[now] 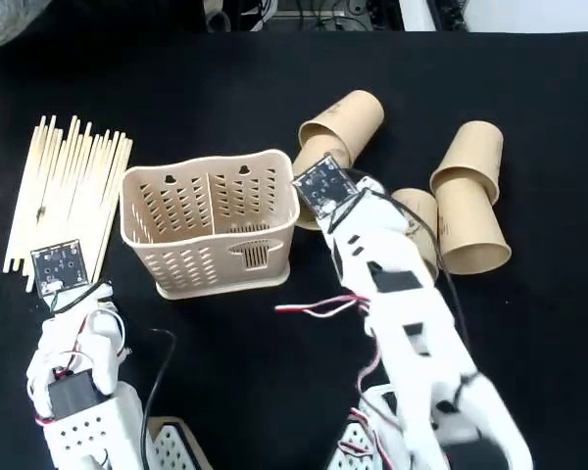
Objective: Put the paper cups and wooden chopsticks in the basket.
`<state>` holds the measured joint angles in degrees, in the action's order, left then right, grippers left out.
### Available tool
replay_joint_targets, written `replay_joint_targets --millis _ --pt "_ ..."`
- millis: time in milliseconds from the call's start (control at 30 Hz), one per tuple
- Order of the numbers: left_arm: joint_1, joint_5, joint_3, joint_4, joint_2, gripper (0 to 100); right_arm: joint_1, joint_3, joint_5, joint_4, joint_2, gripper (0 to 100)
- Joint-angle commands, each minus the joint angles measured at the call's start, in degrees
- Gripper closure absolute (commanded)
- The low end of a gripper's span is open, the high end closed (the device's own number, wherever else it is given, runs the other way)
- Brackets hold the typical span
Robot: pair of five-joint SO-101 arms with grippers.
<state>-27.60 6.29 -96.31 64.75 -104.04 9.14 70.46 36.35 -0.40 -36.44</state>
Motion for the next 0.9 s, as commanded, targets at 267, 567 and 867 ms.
replay_joint_targets --millis 267,567,867 --pt "-0.22 0.62 -1.1 -0.26 -0.44 97 -3.34 -12.35 -7.47 38.42 -30.46 98.7" --pt "-0.22 0.62 -1.1 -0.26 -0.44 97 -12.22 -33.36 -19.96 56.09 -31.25 98.7" --pt "-0.22 0.62 -1.1 -0.26 -0.44 97 0.53 -67.03 -32.18 80.09 -20.53 98.7"
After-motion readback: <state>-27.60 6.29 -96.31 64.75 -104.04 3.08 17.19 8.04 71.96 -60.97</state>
